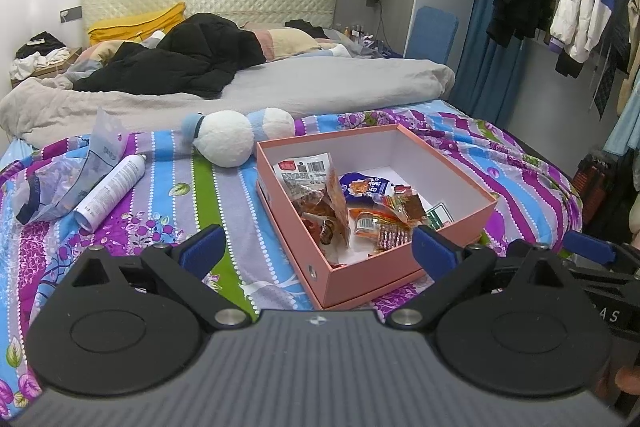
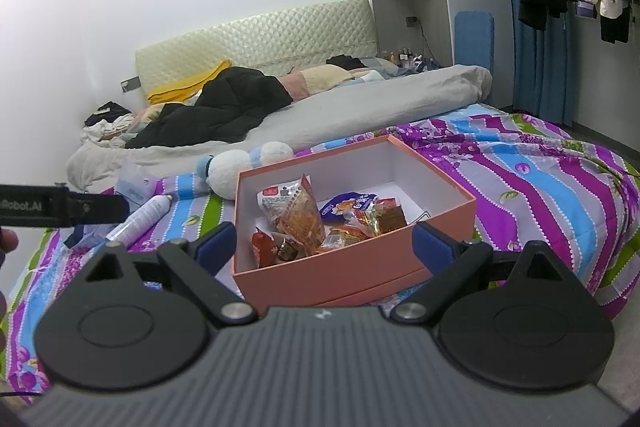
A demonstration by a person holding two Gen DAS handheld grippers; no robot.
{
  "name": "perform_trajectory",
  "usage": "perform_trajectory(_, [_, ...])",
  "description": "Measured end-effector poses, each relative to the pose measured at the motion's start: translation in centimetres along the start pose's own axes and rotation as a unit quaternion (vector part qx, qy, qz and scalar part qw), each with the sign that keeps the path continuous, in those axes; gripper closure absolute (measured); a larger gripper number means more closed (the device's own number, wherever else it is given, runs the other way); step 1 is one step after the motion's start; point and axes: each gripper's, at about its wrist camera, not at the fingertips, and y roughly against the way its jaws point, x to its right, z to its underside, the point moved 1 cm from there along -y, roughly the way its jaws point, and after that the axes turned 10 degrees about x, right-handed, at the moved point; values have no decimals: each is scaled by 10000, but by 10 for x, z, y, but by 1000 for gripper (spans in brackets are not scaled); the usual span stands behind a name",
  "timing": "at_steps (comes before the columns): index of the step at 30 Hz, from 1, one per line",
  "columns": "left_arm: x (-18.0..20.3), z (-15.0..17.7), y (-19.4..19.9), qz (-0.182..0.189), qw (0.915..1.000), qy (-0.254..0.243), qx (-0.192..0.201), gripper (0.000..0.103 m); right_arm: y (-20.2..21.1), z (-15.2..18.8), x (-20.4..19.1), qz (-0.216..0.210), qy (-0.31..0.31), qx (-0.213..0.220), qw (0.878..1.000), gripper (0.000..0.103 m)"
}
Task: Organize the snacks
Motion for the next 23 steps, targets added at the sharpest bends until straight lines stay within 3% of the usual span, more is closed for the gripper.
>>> perform_trajectory(23, [-1,0,4,75,10000,24,36,2,1,-3,-5,-18,85,62,9999,7])
